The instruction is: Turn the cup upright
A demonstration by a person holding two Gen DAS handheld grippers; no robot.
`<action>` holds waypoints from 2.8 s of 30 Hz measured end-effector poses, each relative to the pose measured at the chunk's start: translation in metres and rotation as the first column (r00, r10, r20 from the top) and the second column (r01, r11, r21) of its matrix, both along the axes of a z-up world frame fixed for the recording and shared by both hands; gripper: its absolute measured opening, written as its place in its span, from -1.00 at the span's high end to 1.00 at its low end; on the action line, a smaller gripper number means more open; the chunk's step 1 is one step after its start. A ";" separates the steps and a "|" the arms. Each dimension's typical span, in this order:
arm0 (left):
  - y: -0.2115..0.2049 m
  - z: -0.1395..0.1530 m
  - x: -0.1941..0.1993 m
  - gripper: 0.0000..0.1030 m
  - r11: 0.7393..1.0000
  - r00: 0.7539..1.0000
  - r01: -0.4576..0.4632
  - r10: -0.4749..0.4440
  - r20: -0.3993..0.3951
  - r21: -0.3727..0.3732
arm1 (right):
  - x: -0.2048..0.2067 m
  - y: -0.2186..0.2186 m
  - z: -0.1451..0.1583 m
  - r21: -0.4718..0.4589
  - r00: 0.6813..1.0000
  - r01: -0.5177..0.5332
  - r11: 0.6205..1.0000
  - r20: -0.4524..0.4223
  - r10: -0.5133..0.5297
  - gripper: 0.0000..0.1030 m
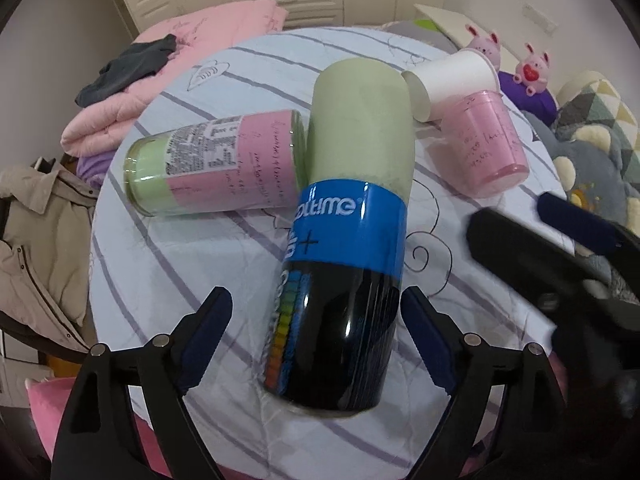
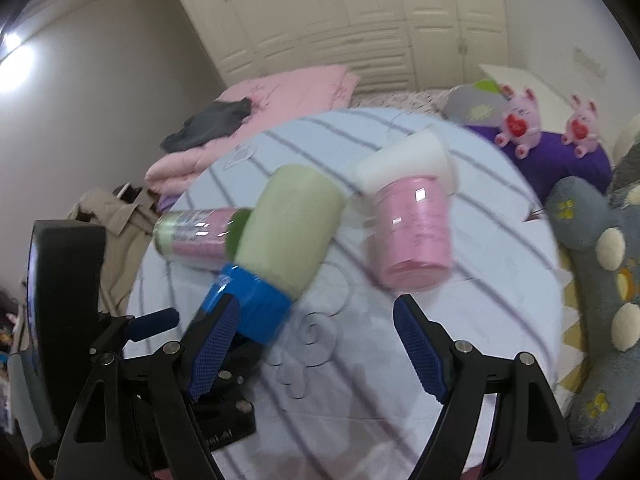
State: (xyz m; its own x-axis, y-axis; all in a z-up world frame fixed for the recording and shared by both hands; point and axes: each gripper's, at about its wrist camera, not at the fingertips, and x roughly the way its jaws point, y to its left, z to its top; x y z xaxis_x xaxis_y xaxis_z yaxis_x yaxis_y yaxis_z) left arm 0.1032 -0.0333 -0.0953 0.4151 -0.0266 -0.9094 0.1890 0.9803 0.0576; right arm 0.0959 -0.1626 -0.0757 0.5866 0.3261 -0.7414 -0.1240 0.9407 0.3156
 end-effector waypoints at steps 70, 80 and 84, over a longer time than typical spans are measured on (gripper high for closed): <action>0.047 -0.004 -0.035 -0.93 0.992 0.991 -0.026 0.041 0.124 -0.122 | -0.022 0.072 0.010 -0.168 0.956 -0.194 0.967 0.189 0.224 -0.53; 0.044 0.008 -0.055 -0.94 0.992 0.986 -0.029 0.048 0.162 -0.122 | -0.038 0.066 0.021 -0.125 0.940 -0.233 0.964 0.226 0.256 -0.53; 0.043 0.012 -0.064 -0.94 0.994 0.983 -0.030 0.048 0.179 -0.103 | -0.041 0.069 0.021 -0.124 0.935 -0.248 0.961 0.229 0.271 -0.53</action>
State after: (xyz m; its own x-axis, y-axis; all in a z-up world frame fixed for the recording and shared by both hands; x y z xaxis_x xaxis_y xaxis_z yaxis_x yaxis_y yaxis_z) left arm 0.0395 0.0102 -0.0830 0.5753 -0.0936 -0.8125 0.1461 0.9892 -0.0105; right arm 0.0545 -0.0934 -0.0547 0.6554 0.4280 -0.6223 -0.4291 0.8891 0.1595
